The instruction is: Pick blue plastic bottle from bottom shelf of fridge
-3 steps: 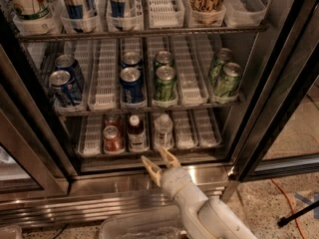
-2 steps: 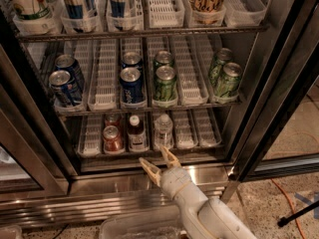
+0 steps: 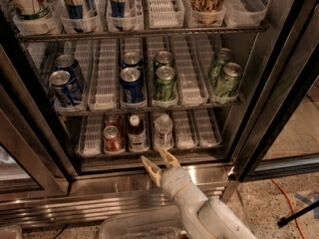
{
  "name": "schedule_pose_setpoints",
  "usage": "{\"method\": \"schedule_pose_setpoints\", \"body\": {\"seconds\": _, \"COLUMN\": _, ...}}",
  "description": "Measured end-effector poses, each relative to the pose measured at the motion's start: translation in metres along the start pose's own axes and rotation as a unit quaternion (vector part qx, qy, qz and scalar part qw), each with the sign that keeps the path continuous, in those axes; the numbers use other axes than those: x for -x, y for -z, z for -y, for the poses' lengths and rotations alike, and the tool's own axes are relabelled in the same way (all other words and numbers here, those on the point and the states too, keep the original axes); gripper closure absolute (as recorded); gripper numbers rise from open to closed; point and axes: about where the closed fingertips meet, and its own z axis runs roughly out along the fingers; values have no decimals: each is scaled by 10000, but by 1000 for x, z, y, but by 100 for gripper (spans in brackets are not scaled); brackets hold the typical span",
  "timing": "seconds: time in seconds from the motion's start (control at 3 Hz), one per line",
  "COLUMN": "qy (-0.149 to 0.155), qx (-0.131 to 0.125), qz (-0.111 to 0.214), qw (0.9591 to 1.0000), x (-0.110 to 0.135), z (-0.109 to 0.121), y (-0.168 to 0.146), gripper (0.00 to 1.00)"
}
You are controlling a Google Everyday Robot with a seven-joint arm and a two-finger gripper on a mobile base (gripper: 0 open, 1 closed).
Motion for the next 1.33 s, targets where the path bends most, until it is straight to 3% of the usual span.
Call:
{"method": "schedule_pose_setpoints", "body": {"seconds": 0.67, "qy": 120, "qx": 62, "qz": -78, "qw": 9999, "x": -4, "z": 7, "y": -19, "gripper": 38}}
{"method": "schedule_pose_setpoints", "body": {"seconds": 1.33, "qy": 241, "qx": 216, "qz": -116, "qw": 9994, "x": -7, "z": 11, "y": -46, "gripper": 39}}
